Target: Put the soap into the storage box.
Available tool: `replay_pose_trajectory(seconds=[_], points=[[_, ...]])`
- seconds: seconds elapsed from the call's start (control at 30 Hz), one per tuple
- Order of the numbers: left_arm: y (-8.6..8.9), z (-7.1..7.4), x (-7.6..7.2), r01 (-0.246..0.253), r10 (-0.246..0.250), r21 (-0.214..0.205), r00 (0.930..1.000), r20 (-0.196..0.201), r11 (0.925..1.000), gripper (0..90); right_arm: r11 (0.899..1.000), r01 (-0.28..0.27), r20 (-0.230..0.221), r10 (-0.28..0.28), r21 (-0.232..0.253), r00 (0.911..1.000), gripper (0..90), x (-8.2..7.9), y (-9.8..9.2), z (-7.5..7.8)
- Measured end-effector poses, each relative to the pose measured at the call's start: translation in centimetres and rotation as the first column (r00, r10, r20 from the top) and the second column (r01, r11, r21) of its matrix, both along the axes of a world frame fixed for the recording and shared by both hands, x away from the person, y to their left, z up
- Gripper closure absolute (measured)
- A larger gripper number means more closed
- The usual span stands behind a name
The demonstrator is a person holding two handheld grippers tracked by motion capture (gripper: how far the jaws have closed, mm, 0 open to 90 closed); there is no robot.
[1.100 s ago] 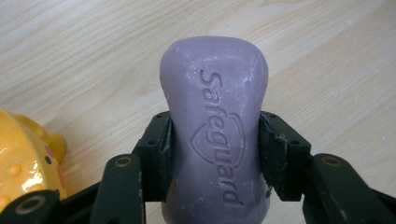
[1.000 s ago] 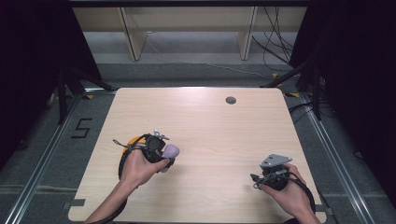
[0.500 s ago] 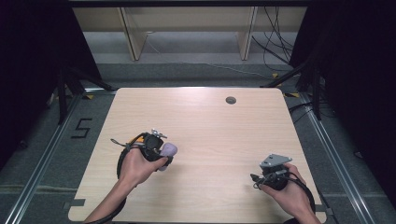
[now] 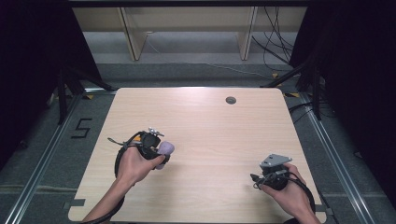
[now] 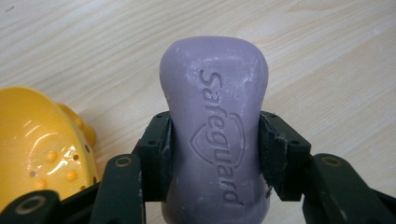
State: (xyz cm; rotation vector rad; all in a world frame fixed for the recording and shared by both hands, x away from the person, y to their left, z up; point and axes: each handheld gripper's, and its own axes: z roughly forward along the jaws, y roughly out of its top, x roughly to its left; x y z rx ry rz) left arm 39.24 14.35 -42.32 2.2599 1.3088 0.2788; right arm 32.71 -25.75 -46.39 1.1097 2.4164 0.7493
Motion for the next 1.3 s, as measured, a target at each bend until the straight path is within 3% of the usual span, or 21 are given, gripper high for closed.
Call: replay_pose_trajectory(seconds=[0.3,0.33,1.3], points=[[0.8,0.2,0.1,-0.028,0.028,-0.006,0.9995,0.013,0.9996,48.9,1.000,0.009,-0.009,-0.009,0.007,0.9999,48.1,-0.1,0.0,0.1],[0.9,0.4,0.2,-0.033,0.033,0.000,0.9995,-0.005,0.9995,48.9,1.000,0.009,-0.011,-0.009,0.008,0.9999,48.1,-0.1,0.0,0.1],[3.6,0.7,0.4,-0.089,0.089,-0.002,0.9960,0.000,0.9960,48.9,1.000,0.009,-0.007,-0.009,0.006,0.9999,48.0,0.0,0.0,0.1]])
